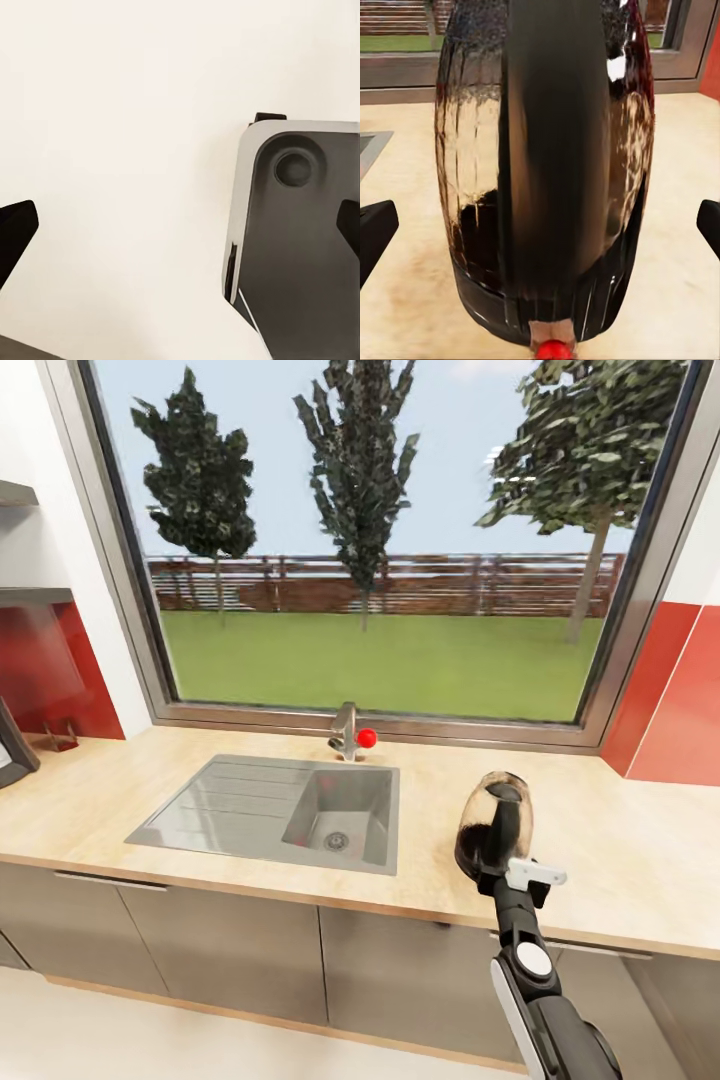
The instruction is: Set up a coffee station on the kitchen countertop: keep the coffee maker on the countertop, move the bottle of coffee from the kitchen shelf to the counter next to the coffee maker, place a paper coffee filter on top of the coffee maker, put the saucer next to the coffee maker with the coffee cup on the saucer, and place the electric kettle next to the coffee maker.
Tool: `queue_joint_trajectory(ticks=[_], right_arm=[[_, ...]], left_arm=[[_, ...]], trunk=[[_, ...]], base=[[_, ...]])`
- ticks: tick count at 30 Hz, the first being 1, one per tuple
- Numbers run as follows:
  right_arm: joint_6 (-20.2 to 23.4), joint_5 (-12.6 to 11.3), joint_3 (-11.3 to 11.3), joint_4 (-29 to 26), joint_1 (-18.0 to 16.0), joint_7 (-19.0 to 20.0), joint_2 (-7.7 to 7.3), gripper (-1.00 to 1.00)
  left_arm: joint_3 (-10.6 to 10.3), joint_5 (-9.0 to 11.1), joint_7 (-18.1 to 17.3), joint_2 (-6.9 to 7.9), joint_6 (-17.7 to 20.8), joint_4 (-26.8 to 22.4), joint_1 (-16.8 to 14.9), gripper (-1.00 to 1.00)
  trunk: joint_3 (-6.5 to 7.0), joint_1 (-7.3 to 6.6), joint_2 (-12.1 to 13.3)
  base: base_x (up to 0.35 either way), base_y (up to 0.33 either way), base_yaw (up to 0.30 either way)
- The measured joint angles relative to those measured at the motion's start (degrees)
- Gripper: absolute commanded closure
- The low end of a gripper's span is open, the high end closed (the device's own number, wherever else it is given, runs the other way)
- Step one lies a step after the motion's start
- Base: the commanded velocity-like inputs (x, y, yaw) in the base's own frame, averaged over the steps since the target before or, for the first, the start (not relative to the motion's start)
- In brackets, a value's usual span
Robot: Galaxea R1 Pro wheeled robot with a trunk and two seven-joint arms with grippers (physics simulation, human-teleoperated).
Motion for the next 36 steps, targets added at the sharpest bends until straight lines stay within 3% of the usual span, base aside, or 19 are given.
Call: queue_joint_trajectory(ticks=[32, 33, 36], right_arm=[[-0.13, 0.0, -0.02, 0.36, 0.0, -0.11, 0.0, -1.0], [-0.17, 0.0, -0.01, 0.36, 0.0, -0.13, 0.0, 1.0], [-0.2, 0.0, -0.05, 0.32, 0.0, -0.17, 0.0, 1.0]], left_arm=[[-0.01, 0.0, 0.0, -0.02, 0.0, 0.0, 0.0, -1.0], [-0.01, 0.0, 0.0, -0.03, 0.0, 0.0, 0.0, -1.0], [-0.02, 0.0, -0.01, -0.06, 0.0, 0.0, 0.0, -1.0]], trunk=[[0.0, 0.0, 0.0], [0.0, 0.0, 0.0], [0.0, 0.0, 0.0]], base=[[0.03, 0.0, 0.0], [0.0, 0.0, 0.0], [0.0, 0.0, 0.0]])
